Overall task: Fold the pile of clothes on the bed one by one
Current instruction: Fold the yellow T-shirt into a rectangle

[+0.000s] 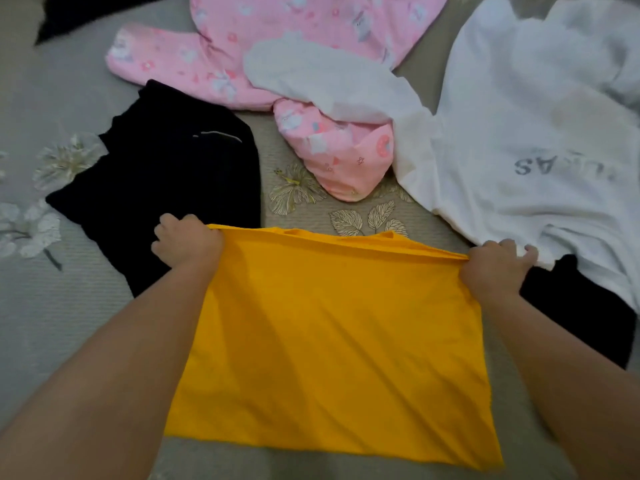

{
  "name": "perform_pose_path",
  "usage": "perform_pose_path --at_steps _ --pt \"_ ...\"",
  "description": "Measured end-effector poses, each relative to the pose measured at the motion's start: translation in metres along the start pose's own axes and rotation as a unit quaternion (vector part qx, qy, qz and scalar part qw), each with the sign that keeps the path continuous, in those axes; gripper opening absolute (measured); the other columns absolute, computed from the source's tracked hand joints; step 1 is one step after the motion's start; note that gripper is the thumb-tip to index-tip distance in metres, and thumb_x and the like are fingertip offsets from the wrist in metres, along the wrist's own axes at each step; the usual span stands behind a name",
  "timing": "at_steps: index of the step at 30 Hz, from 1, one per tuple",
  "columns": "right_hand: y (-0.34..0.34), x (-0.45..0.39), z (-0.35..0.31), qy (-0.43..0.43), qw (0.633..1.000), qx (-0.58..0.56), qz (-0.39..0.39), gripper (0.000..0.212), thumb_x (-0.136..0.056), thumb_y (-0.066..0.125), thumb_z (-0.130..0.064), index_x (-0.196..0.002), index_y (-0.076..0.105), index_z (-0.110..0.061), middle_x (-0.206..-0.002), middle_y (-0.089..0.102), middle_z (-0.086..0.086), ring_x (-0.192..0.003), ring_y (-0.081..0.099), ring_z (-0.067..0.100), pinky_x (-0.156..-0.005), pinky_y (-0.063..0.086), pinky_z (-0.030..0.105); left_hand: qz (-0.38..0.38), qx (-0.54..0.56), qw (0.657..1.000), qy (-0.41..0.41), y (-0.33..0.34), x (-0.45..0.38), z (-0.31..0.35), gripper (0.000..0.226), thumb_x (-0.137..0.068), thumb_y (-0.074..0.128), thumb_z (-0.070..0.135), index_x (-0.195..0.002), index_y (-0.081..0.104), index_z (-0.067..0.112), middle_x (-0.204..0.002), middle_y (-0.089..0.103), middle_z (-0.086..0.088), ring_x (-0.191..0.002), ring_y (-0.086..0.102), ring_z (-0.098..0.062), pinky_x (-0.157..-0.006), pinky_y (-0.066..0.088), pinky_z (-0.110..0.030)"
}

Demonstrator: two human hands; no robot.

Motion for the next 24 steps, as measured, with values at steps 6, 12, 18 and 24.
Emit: perform_pose_path --at_steps 6,12,18,24 --pt "0.003 -0.023 -0.003 0.023 0.99 -0.107 0.089 0.019 -0.083 0.042 0.004 -0.094 0.056 0.007 -0.099 0.056 0.029 -0.101 0.047 0.038 -0.094 0.026 0.045 0.065 0.078 0.995 0.018 0.016 -0.007 0.029 0.044 -0.087 0.045 0.001 -0.131 0.037 -0.001 -0.138 0.032 -0.025 -0.129 0.028 -0.039 -0.106 0.022 -0.047" --pt "0.01 0.013 -0.037 -0.163 0.966 -0.124 0.16 0.042 -0.084 0.045 -0.021 -0.114 0.059 0.005 -0.12 0.058 0.027 -0.11 0.056 0.044 -0.092 0.035 0.064 0.029 -0.016 0.937 0.348 0.067 0.054 0.065 0.044 -0.08 0.046 0.019 -0.113 0.06 -0.006 -0.123 0.053 -0.03 -0.115 0.047 -0.052 -0.092 0.034 -0.065" --pt "0.045 0.015 -0.048 -0.235 0.961 -0.149 -0.004 0.075 -0.085 0.006 -0.061 -0.138 0.037 -0.018 -0.149 0.027 0.013 -0.137 0.022 0.039 -0.109 0.013 0.057 -0.062 -0.066 0.945 0.315 0.108 0.046 0.056 0.076 -0.081 0.004 0.055 -0.144 0.022 0.018 -0.153 0.012 -0.013 -0.142 0.005 -0.033 -0.113 -0.003 -0.043" --pt "0.051 -0.016 -0.012 -0.168 0.97 -0.174 0.006 0.075 -0.081 0.012 -0.052 -0.139 0.037 -0.011 -0.147 0.028 0.02 -0.137 0.025 0.037 -0.112 0.011 0.046 -0.035 -0.068 0.95 0.304 0.098 0.022 0.046 0.061 -0.087 0.025 0.051 -0.142 0.028 0.025 -0.153 0.014 -0.017 -0.142 0.005 -0.034 -0.113 -0.001 -0.041"
Point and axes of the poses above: each hand's wrist, its own x-axis away from the middle knuckle, its own y-axis out of the palm, z = x × y, the point moved 4 cm from there along -x, towards the middle knuckle
